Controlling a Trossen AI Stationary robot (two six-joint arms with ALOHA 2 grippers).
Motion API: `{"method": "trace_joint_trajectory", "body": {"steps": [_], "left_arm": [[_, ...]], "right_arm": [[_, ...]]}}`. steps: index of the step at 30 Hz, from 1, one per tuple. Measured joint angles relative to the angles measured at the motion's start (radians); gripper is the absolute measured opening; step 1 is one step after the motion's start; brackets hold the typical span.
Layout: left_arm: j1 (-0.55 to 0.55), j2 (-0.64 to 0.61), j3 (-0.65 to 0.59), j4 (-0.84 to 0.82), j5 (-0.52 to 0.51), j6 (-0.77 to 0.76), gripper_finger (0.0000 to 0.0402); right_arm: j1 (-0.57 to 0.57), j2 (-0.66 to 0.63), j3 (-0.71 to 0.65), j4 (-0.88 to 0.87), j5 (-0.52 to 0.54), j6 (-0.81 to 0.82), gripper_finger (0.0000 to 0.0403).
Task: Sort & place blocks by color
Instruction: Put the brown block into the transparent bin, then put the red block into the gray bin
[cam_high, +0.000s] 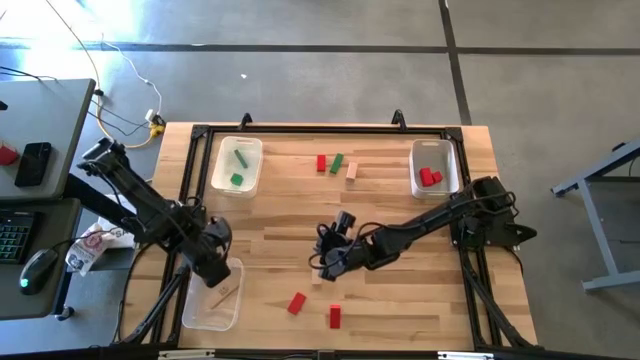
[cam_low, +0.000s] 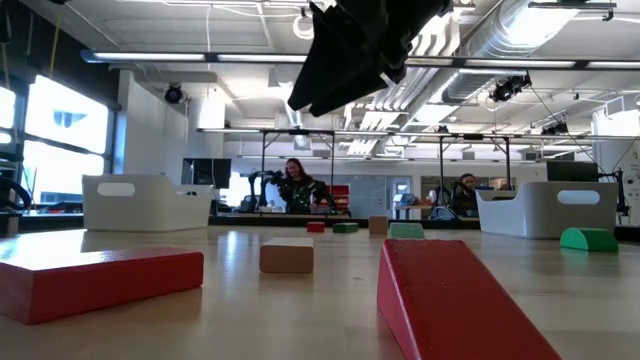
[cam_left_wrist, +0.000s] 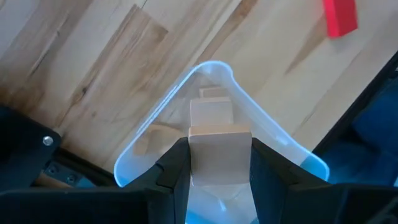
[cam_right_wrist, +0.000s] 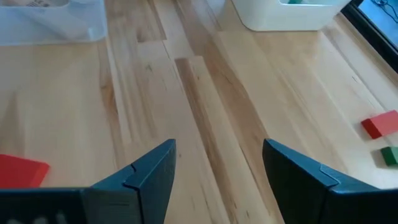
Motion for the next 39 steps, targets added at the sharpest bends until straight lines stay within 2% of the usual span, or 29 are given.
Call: {"method": "trace_joint_trajectory", "body": {"steps": [7, 15, 22, 26, 39], "left_arm": [[-0.054, 0.063, 0.000, 0.003, 0.016, -0.026, 0.0108], [-0.088, 0.137, 0.000, 0.004, 0.079, -0.026, 0.0110], [-0.095, 0.158, 0.000, 0.004, 0.092, -0.006, 0.0119], [-0.095, 0.158, 0.000, 0.004, 0.095, 0.001, 0.0134], [-0.095, 0.158, 0.000, 0.000, 0.088, 0.012, 0.0215]], "right_arm": [[-0.039, 0.000, 0.000, -0.008, 0.003, 0.002, 0.0226], [-0.089, 0.000, 0.000, -0.011, -0.010, 0.002, 0.0226], [-0.104, 0.000, 0.000, -0.014, -0.128, 0.017, 0.0226], [-0.104, 0.000, 0.000, -0.017, -0.186, 0.018, 0.0226], [-0.163, 0.000, 0.000, -0.022, -0.186, 0.017, 0.0226]]}}
